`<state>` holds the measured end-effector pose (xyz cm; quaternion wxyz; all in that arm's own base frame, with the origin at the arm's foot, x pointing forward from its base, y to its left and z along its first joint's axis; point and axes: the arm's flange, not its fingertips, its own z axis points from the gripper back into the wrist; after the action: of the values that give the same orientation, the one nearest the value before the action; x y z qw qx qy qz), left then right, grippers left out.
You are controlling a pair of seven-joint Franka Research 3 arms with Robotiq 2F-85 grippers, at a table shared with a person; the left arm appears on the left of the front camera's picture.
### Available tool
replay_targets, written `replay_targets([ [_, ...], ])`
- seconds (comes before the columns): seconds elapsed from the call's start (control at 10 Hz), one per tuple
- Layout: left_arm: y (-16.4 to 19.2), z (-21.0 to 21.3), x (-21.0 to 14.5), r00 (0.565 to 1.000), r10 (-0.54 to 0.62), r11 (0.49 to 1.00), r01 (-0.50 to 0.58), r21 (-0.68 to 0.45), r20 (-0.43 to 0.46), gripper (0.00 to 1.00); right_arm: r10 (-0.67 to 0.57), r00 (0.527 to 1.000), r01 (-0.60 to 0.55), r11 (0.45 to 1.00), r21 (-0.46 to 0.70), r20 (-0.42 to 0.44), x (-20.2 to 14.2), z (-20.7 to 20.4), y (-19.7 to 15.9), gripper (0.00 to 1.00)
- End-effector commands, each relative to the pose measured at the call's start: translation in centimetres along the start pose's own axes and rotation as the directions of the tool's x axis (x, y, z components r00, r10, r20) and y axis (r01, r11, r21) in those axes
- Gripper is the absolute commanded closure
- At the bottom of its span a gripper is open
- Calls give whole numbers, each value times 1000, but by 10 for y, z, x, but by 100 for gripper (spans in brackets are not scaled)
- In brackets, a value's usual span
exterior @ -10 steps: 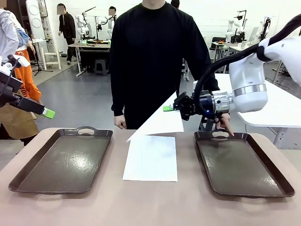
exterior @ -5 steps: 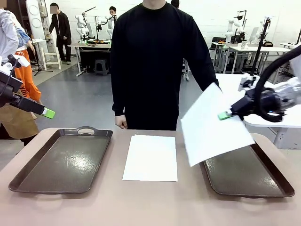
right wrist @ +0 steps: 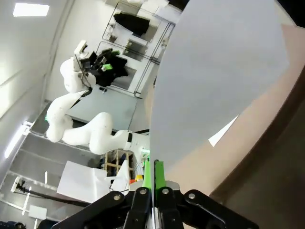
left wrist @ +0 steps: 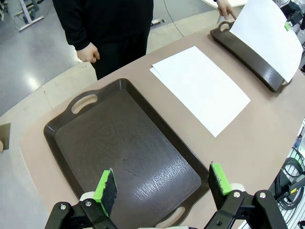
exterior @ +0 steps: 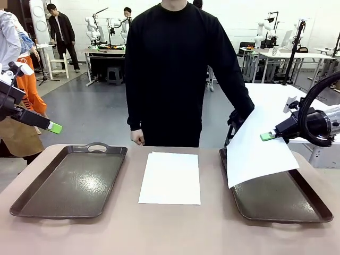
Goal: Sort the A4 documents.
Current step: Place the A4 Paper in the designated Handle tray.
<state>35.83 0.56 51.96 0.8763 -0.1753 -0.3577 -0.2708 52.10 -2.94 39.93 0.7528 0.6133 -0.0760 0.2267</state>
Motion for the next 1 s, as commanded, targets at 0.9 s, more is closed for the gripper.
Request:
replay_targets([
  [0.9, 2, -1, -1, 1000, 0, 1000, 0, -8, 8, 0, -45, 991, 36, 997, -75, -124, -18, 28, -106, 99],
])
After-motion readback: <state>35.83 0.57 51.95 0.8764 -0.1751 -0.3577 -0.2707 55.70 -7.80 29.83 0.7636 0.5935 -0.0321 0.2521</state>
